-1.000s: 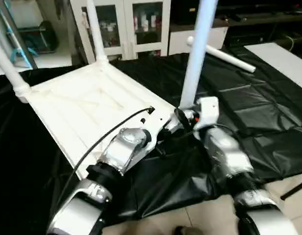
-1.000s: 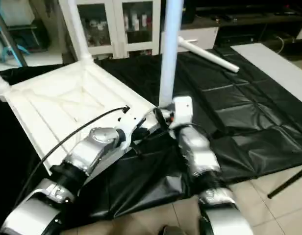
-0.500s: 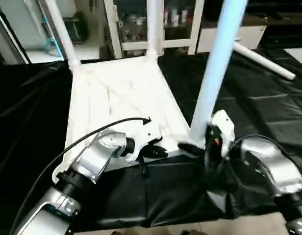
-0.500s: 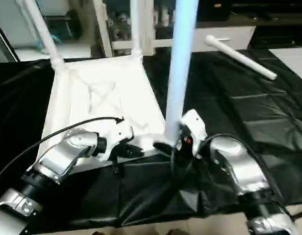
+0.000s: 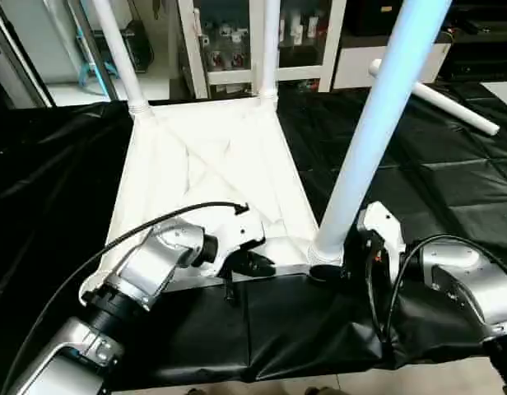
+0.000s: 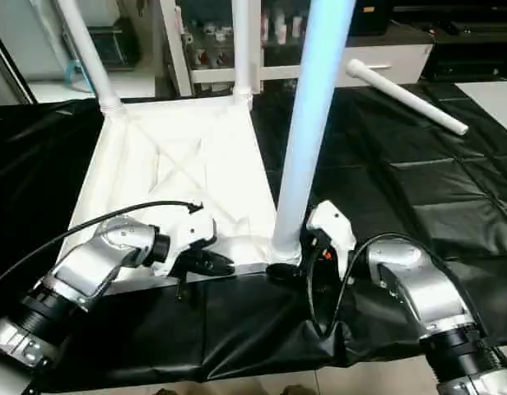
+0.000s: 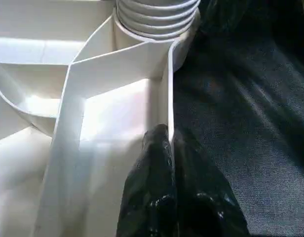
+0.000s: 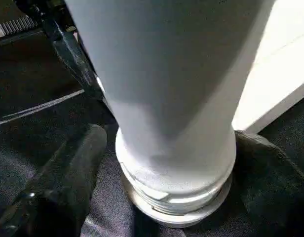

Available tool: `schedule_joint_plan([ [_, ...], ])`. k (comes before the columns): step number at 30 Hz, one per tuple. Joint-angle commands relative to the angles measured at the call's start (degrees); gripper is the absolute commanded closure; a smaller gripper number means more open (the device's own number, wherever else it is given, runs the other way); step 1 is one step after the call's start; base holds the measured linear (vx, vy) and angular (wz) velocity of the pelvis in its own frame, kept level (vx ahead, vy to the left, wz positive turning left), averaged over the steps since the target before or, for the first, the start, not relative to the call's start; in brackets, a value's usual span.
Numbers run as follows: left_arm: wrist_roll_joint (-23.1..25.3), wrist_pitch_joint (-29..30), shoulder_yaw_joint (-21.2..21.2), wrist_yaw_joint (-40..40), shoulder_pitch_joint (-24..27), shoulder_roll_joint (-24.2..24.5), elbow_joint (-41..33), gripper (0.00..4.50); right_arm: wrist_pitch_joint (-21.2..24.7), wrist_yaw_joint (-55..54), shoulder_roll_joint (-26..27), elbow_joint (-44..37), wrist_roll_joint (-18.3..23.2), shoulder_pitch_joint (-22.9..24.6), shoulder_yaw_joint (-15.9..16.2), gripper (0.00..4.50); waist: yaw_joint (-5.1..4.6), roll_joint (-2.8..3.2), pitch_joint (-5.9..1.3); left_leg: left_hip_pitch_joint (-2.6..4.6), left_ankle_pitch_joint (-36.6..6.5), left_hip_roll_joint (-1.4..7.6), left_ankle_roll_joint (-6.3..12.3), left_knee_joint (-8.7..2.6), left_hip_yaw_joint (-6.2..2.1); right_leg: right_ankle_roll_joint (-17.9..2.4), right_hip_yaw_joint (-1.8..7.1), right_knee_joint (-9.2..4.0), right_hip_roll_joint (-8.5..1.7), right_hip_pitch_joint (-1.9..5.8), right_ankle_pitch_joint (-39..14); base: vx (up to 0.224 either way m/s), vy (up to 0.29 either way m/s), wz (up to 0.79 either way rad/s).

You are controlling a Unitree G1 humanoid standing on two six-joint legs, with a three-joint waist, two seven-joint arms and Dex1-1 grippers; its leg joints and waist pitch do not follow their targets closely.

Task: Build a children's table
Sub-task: Rotate leg to tighten

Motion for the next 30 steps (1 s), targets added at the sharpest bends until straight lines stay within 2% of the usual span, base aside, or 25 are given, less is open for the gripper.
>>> schedule_joint_plan([
  [1, -0.22, 0.62, -1.34, -1.60, 0.09, 0.18, -0.95, 4.50, 0.72, 0.70, 0.17, -1.47, 0.62, -0.50, -0.60, 0.84, -0.01, -1.06, -3.96, 0.40, -7.50, 1.35, 4.97, -4.21, -0.28, -14.10, 1.52, -2.67, -1.23, 3.01, -9.64, 0.000, 0.000, 0.00],
  [6, -0.19, 0.80, -1.60, -2.07, 0.32, 0.39, -1.18, 4.50, 0.63, 0.56, 0.76, -1.47, 0.83, -0.17, -0.76, 1.41, 0.07, -1.11, -3.89, 0.45, -8.25, 1.37, 4.92, -4.24, -0.27, -13.75, 1.49, -2.82, -1.28, 3.00, -11.74, 0.000, 0.000, 0.00],
  [11, -0.01, 0.97, -1.71, -2.26, 0.33, 0.35, -1.22, 4.50, 1.09, 1.11, 0.95, -1.56, 1.38, 0.14, -1.09, 1.68, 0.09, -1.25, -3.92, 0.43, -8.02, 1.37, 4.74, -4.23, -0.28, -13.54, 1.50, -2.77, -1.24, 2.99, -11.72, 0.000, 0.000, 0.00],
  [17, 0.11, 1.13, -1.90, -2.08, 0.51, 0.16, -1.30, 4.50, 0.75, 0.60, 1.34, -1.24, 1.07, 0.39, -1.30, 1.73, 0.11, -1.33, -3.97, 0.36, -7.03, 1.31, 5.27, -4.09, -0.22, -13.62, 1.52, -2.72, -1.25, 3.02, -11.28, 0.000, 0.000, 0.00],
  [20, 0.72, 1.70, -1.32, 1.38, 0.22, -2.00, 0.31, 4.50, -1.46, -8.76, 5.77, 4.22, -2.06, -0.89, -3.12, 1.73, -0.05, -1.27, -3.85, 0.32, -7.54, 1.30, 4.74, -4.16, -0.18, -13.32, 1.51, -2.89, -1.27, 2.83, -12.58, 0.000, 0.000, 0.00],
  [22, 1.27, 1.98, -0.83, 4.10, -0.28, -3.64, 1.68, 4.50, -2.31, -13.91, 8.17, 7.12, -3.39, -1.59, -4.01, 1.75, -0.61, -1.39, -3.60, 0.04, -10.33, 1.12, 3.14, -4.53, -0.38, -11.89, 1.22, -3.38, -1.25, 2.97, -17.37, 0.000, 0.000, 0.00],
  [23, 1.53, 2.17, -0.50, 5.66, -0.56, -4.58, 2.43, 4.50, -2.63, -16.49, 9.45, 8.48, -3.86, -1.91, -4.52, 1.75, -1.44, -1.72, -3.45, 0.20, -13.19, 1.10, 1.99, -4.69, -0.47, -10.54, 1.17, -3.89, -1.21, 2.69, -21.26, 0.000, 0.000, 0.00],
  [25, 2.52, 3.14, 1.22, 13.16, -2.02, -9.13, 6.08, 4.50, -2.95, -28.22, 15.55, 14.04, -4.55, -3.62, -7.56, 1.75, -1.91, -1.44, -3.46, 0.31, -14.56, 1.00, 1.26, -4.68, -0.51, -10.08, 1.18, -4.08, -1.24, 2.47, -22.84, 0.000, 0.000, 0.00],
  [26, 2.77, 4.32, 2.43, 17.41, -3.10, -11.75, 8.21, 4.50, -2.82, -33.49, 18.51, 16.66, -4.50, -4.77, -8.90, 1.76, -2.81, -1.58, -3.40, 0.02, -15.87, 0.78, 0.13, -4.79, -0.73, -9.27, 0.90, -4.26, -1.19, 2.57, -24.49, 0.000, 0.000, 0.00],
  [27, 2.77, 4.32, 2.43, 17.41, -3.10, -11.75, 8.21, 4.50, -2.82, -33.49, 18.51, 16.66, -4.50, -4.77, -8.90, 1.76, -2.81, -1.58, -3.40, 0.02, -15.87, 0.78, 0.13, -4.79, -0.73, -9.27, 0.90, -4.26, -1.19, 2.57, -24.49, 0.000, 0.000, 0.00],
  [28, 2.82, 4.84, 2.87, 18.79, -3.51, -12.60, 8.91, 4.50, -2.81, -34.73, 19.35, 17.44, -4.50, -5.15, -9.09, 1.76, -3.13, -1.76, -3.54, 0.14, -17.45, 0.67, 0.09, -4.85, -1.01, -7.88, 0.55, -4.69, -1.19, 2.70, -26.73, 0.000, 0.000, 0.00],
  [30, 3.96, 5.68, 4.39, 25.65, -5.71, -16.16, 12.56, 4.50, -4.05, -42.16, 23.19, 22.17, -5.65, -7.88, -10.41, 1.76, -3.75, -1.16, -3.34, 0.40, -19.31, 0.53, 0.41, -4.62, -0.89, -8.36, 0.68, -5.03, -1.15, 1.83, -26.92, 0.000, 0.000, 0.00],
])
